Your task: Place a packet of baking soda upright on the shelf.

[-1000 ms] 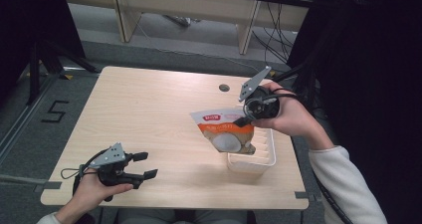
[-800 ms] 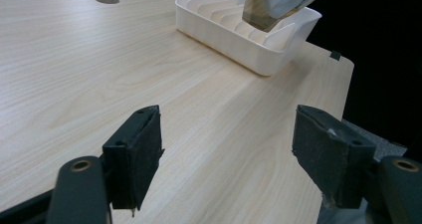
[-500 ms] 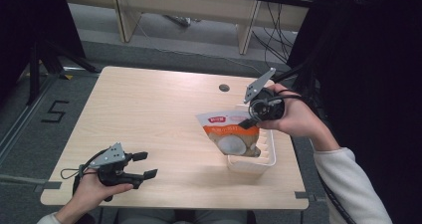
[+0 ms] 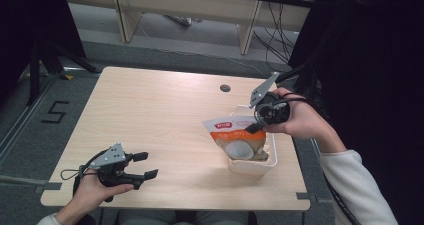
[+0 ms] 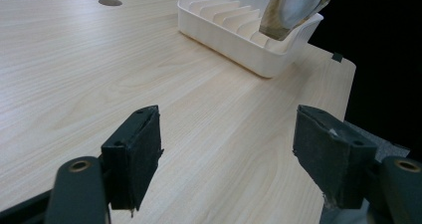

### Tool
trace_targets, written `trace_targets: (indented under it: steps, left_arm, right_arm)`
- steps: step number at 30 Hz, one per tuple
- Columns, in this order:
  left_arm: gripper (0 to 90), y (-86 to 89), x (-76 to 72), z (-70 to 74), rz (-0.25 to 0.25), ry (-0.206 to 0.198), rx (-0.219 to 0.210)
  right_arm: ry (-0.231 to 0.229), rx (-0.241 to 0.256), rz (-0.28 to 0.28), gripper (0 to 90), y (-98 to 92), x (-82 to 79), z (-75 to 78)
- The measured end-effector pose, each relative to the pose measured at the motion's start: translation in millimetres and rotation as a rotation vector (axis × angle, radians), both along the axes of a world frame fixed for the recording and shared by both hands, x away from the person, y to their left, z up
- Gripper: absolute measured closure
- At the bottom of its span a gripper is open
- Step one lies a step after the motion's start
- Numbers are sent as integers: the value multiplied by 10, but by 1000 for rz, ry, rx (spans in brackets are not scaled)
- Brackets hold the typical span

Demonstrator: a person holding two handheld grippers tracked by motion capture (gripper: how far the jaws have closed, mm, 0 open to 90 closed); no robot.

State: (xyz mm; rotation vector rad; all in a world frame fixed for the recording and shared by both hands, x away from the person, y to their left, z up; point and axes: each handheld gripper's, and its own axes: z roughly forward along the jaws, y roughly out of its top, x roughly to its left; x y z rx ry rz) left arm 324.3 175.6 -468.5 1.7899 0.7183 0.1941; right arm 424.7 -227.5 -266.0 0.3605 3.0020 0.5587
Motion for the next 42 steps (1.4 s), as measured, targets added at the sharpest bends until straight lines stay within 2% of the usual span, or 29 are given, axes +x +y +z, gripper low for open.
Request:
trace_targets:
  steps: [2,6,8,10,12,13,14,16,18,19,24,26,27,31,32,35,37,39,42]
  left_arm:
    - [264,-1,-1,0,2,-1,0]
    - [262,2,3,-1,3,-2,3]
    - [262,1,4,-1,3,-2,2]
    - [262,2,4,0,5,-3,3]
    - [262,5,-2,9,15,-6,5]
    - [261,13,15,11,-1,-29,12]
    - [262,15,18,10,-3,-30,8]
    - [261,17,15,11,2,-28,13]
    - [260,8,1,10,16,-8,2]
    - [260,14,17,12,-2,-29,9]
    - [262,15,14,20,4,-26,10]
    - [262,7,-1,17,16,-6,-8]
    - [262,10,-1,19,15,-6,-8]
    - [260,11,-4,18,21,-4,1]
    - [261,18,14,18,1,-26,13]
    - [262,7,17,16,-2,-19,7]
    - [262,0,21,17,-4,-25,8]
    - [262,4,12,26,3,-24,22]
    - [262,1,20,15,-4,-24,7]
  right_arm:
    - [12,0,-26,900,-26,-3,-8]
    - [3,-1,-7,900,-59,6,-29]
    - [16,-8,-26,900,-71,-2,-29]
    - [14,-9,-9,900,-80,14,-40]
    - [15,-11,-19,900,-89,17,-47]
    - [15,-10,-18,900,-94,19,-49]
    - [21,-14,-28,900,-98,13,-47]
    - [17,-17,-12,900,-109,28,-55]
    - [20,-25,-19,900,-114,23,-53]
    - [19,-30,-21,900,-117,21,-52]
    - [19,-29,-24,900,-137,17,-57]
    - [23,-34,-38,900,-145,8,-54]
    - [19,-32,-12,900,-147,27,-60]
    - [30,-43,-17,900,-144,28,-77]
    - [28,-44,-19,900,-144,27,-84]
    - [33,-44,-29,900,-148,24,-113]
    - [32,-48,-15,900,-153,34,-143]
    - [36,-51,-24,900,-167,29,-160]
    - [31,-46,-12,900,-181,42,-171]
